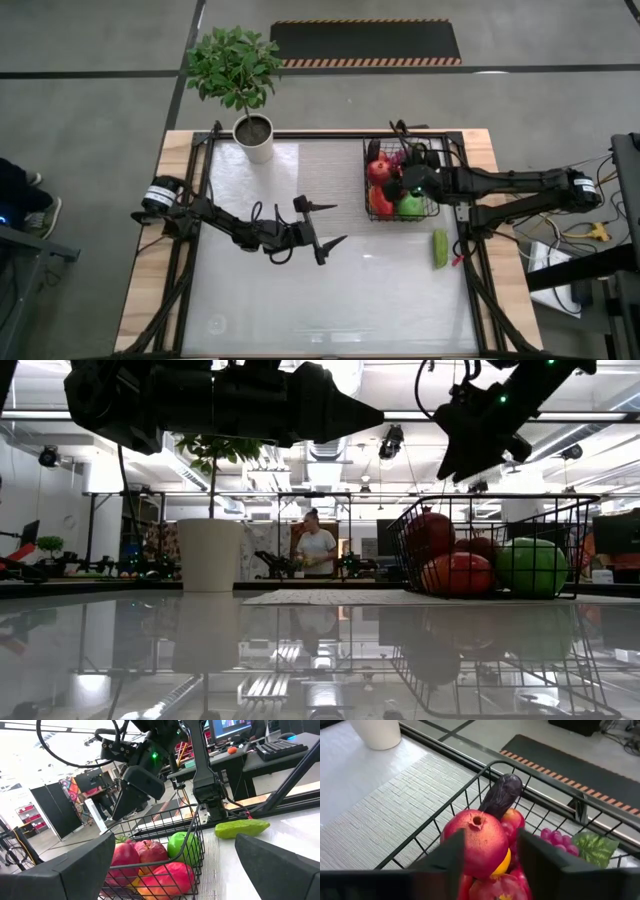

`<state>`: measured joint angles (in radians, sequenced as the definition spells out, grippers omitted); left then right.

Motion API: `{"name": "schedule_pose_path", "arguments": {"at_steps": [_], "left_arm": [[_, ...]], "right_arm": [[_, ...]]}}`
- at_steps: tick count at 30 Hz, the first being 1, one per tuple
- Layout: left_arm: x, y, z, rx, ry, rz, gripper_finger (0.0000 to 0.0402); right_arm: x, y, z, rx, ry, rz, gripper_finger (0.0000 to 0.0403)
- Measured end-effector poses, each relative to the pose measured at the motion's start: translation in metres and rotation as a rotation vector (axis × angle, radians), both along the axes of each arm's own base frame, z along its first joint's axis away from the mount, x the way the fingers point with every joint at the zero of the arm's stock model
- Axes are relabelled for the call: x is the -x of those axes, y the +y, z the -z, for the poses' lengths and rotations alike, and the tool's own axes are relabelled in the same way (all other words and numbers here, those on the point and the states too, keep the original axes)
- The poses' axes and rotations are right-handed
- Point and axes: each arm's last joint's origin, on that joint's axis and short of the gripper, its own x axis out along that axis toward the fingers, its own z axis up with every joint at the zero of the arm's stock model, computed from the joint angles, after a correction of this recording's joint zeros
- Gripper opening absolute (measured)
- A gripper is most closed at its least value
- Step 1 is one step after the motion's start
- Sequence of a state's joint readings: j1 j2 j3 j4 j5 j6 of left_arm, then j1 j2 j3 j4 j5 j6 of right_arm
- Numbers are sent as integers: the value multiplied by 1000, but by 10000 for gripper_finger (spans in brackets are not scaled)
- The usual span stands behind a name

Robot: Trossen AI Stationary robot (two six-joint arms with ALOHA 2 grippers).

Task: Build produce basket
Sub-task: Put the red pomegranate into the wire basket

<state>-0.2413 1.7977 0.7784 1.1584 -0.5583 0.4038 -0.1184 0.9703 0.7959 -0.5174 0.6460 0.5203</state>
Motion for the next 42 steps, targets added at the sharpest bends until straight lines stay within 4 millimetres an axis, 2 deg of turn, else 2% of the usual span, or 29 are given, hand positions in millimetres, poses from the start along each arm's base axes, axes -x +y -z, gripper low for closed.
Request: {"name": "schedule_pose_path", "arguments": {"at_steps": [4,6,14,23,31,42], "left_arm": [[0,0,0,0,0,0,394],[0,0,0,0,0,0,394],[0,0,0,0,0,0,394],[0,0,0,0,0,0,394],[0,0,0,0,0,0,394],[0,0,0,-1,1,0,394]], "right_arm": [[0,0,2,13,18,-12,51],[0,0,4,19,20,-15,21],[-15,-7,6,67,-11,-27,9],[-32,-29,30,86,105,7,9],[-40,-30,43,75,153,6,8],[-40,-30,45,64,152,15,8]]}}
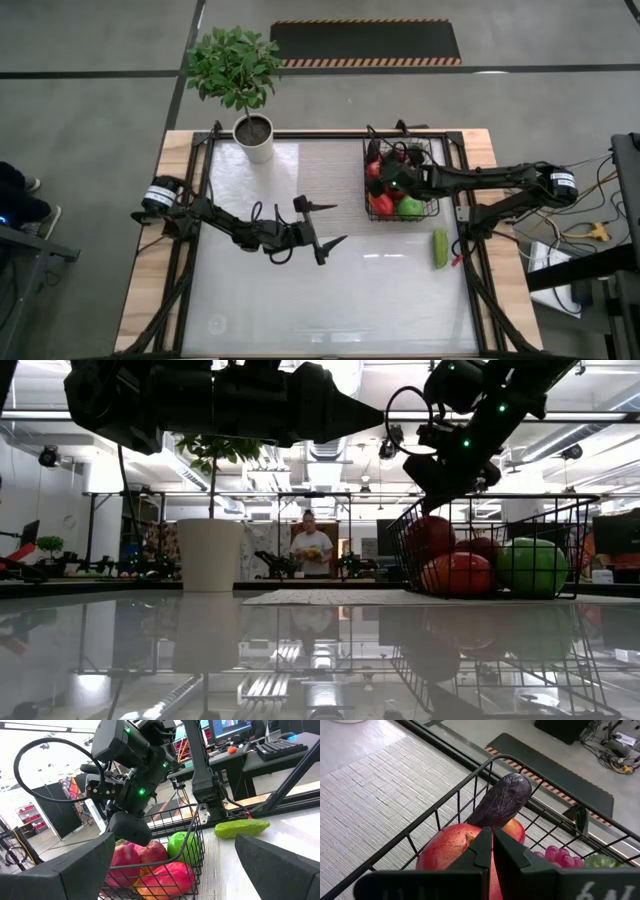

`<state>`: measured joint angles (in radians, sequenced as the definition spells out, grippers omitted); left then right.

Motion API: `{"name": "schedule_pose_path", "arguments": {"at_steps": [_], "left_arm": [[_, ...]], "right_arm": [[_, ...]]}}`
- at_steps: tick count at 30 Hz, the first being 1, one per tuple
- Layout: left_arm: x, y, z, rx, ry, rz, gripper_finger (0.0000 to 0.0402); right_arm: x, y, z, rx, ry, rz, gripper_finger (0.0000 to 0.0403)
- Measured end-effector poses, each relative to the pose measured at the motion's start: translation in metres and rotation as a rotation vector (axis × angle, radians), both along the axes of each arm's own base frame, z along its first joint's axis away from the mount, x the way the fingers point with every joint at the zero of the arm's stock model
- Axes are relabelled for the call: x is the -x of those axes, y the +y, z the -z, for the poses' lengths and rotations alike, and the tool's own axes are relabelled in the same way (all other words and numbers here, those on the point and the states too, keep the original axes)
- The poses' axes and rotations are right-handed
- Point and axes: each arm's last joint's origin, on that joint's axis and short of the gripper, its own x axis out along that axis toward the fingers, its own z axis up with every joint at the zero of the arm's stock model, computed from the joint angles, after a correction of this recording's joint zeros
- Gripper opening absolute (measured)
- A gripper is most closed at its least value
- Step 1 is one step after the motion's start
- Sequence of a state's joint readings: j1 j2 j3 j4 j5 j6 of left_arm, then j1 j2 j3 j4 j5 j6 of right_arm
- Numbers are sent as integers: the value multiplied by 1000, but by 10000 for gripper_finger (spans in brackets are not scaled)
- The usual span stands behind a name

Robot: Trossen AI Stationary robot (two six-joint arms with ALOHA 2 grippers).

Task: Build produce basket
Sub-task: Put the red pomegranate into the wire basket

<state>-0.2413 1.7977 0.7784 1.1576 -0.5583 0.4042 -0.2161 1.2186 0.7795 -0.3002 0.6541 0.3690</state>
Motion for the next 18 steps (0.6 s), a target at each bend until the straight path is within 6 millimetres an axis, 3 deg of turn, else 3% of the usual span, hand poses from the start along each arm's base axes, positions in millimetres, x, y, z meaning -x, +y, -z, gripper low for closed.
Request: {"name": "schedule_pose_path", "arguments": {"at_steps": [18], "left_arm": [[0,0,0,0,0,0,394]], "right_arm": [[3,1,4,-17,19,11,8]]}}
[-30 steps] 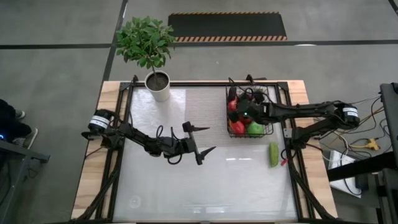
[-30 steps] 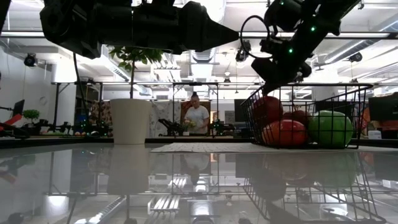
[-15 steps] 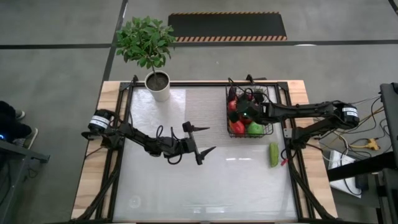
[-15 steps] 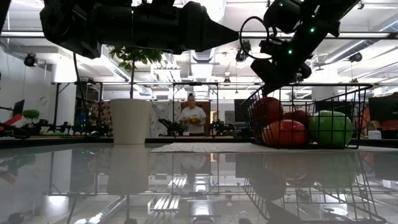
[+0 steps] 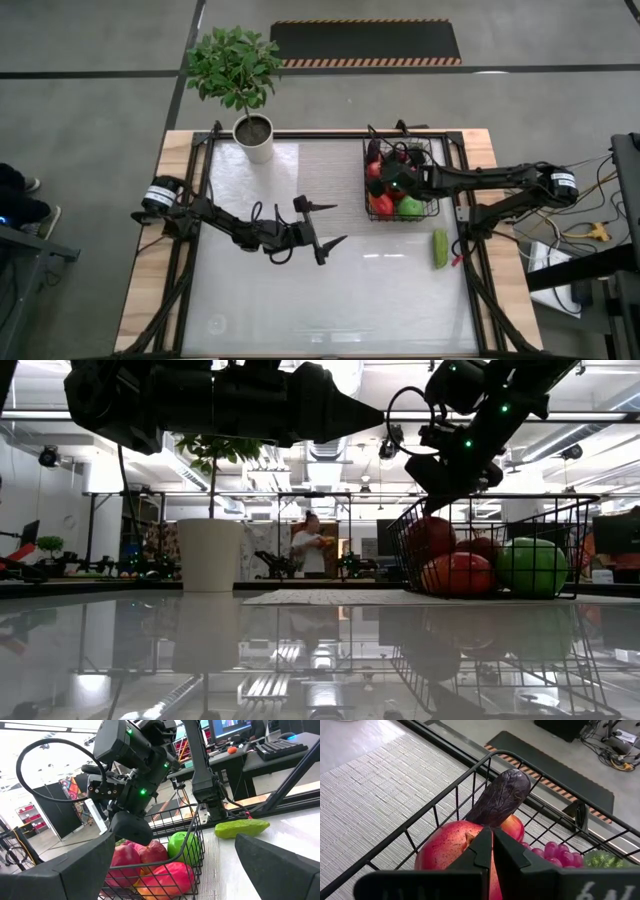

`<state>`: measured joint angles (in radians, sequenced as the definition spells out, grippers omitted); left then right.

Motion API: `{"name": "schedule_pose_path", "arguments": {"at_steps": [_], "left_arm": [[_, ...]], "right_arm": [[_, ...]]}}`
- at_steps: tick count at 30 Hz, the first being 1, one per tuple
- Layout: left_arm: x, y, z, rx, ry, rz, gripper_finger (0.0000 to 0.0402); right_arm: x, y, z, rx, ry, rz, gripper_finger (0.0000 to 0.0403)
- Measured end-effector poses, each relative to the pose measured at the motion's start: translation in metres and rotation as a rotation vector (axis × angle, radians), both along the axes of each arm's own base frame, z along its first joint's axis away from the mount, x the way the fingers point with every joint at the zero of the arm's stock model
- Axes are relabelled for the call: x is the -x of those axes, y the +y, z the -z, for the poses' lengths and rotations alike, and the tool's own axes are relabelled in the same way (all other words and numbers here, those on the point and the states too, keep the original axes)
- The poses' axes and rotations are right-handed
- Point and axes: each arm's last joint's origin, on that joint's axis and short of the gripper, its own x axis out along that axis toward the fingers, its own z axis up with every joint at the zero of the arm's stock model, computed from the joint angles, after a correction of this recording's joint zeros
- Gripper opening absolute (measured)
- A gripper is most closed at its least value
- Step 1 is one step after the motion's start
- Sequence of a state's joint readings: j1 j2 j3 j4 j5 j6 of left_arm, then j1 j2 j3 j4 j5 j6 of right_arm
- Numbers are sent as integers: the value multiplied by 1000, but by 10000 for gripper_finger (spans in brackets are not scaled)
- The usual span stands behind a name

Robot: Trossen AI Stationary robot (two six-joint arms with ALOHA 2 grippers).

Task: Build produce basket
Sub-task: Put the red pomegranate into the wire basket, then put the green cucumber into the wire basket

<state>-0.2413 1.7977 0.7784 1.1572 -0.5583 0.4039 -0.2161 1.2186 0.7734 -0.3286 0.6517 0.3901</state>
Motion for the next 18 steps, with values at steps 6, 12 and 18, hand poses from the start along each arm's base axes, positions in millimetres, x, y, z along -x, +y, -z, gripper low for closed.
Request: {"name": "schedule_pose_path", "arguments": {"at_steps": [6,12,18], "left_arm": [[0,0,0,-1,0,0,394],[0,0,0,-1,0,0,394],[0,0,0,-1,0,0,394]], "right_arm": [[1,0,-4,6,-3,-4,8],[7,2,-13,6,-24,-17,8],[12,3,-23,19,-68,-16,8]]}}
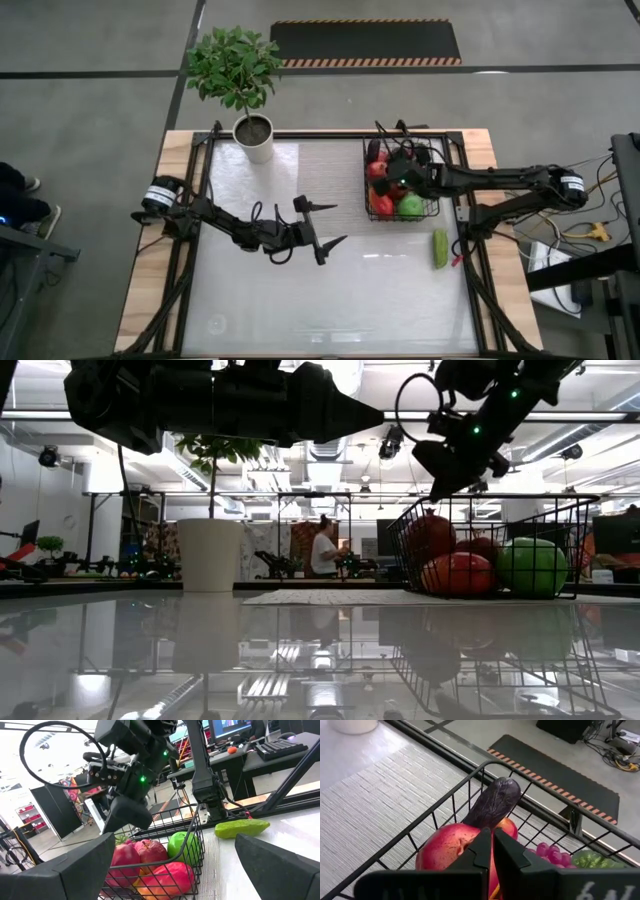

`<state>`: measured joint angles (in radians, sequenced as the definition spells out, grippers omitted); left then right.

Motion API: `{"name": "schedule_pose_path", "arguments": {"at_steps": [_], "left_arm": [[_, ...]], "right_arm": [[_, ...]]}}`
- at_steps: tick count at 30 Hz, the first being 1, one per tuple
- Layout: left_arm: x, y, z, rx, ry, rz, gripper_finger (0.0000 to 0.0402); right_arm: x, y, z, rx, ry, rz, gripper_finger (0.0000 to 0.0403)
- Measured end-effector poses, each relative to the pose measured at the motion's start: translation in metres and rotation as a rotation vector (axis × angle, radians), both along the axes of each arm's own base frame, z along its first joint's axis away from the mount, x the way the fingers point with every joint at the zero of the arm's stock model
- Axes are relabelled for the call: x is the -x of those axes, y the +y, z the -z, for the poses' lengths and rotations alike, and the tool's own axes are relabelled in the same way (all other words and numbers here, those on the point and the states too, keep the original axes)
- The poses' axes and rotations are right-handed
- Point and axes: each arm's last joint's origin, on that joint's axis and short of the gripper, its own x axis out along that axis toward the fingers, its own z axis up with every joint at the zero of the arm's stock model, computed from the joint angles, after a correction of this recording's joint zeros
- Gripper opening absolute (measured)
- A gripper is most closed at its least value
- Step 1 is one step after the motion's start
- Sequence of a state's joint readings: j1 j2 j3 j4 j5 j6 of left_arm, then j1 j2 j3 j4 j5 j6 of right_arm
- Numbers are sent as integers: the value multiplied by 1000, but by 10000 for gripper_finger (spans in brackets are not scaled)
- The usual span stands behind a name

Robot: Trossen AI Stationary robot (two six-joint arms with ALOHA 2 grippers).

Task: Build produce basket
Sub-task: Put the green cucumber into the wire basket

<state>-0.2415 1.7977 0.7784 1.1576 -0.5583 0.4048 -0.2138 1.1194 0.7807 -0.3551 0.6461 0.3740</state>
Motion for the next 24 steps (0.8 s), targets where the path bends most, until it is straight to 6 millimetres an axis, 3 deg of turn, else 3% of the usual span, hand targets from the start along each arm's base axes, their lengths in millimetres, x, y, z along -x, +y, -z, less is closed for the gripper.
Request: {"name": "schedule_pose_path", "arguments": {"at_steps": [6,11,18,24], "left_arm": [[0,0,0,1,0,0,394],[0,0,0,4,-2,1,394],[0,0,0,4,-2,2,394],[0,-2,0,5,-2,5,394]], "right_arm": [[10,7,-12,-20,-40,-24,9],[23,26,-40,-129,-96,-104,9],[32,71,-76,-390,-169,-305,8],[27,114,-77,-664,-135,-462,9]]}}
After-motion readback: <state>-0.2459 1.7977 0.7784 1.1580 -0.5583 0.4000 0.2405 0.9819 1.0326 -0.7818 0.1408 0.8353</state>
